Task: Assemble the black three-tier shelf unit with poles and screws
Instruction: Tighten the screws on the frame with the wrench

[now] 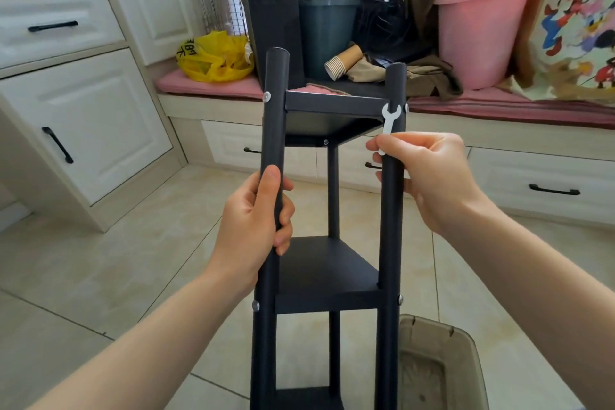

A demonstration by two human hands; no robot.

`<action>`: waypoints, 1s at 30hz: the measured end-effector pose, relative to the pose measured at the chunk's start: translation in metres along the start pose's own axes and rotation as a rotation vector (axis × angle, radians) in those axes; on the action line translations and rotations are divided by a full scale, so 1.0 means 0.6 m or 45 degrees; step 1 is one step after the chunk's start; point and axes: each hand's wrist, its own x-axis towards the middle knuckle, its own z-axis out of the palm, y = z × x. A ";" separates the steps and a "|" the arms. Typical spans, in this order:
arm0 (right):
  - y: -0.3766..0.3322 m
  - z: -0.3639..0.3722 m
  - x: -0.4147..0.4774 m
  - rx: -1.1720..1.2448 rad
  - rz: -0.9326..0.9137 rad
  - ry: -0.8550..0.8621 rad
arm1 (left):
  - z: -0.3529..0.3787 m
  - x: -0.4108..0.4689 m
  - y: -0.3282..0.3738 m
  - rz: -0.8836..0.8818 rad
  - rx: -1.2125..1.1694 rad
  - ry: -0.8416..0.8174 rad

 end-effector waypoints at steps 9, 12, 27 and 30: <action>-0.029 0.005 -0.014 0.016 -0.193 0.033 | -0.008 0.019 -0.008 0.093 0.085 0.005; -0.034 0.008 -0.020 0.054 -0.210 -0.006 | -0.013 0.029 -0.015 0.113 0.149 0.053; -0.035 0.004 -0.027 0.038 -0.403 -0.132 | -0.026 0.045 -0.039 0.169 0.224 0.218; -0.036 0.003 -0.028 0.018 -0.440 -0.149 | -0.032 0.050 -0.042 0.179 0.247 0.233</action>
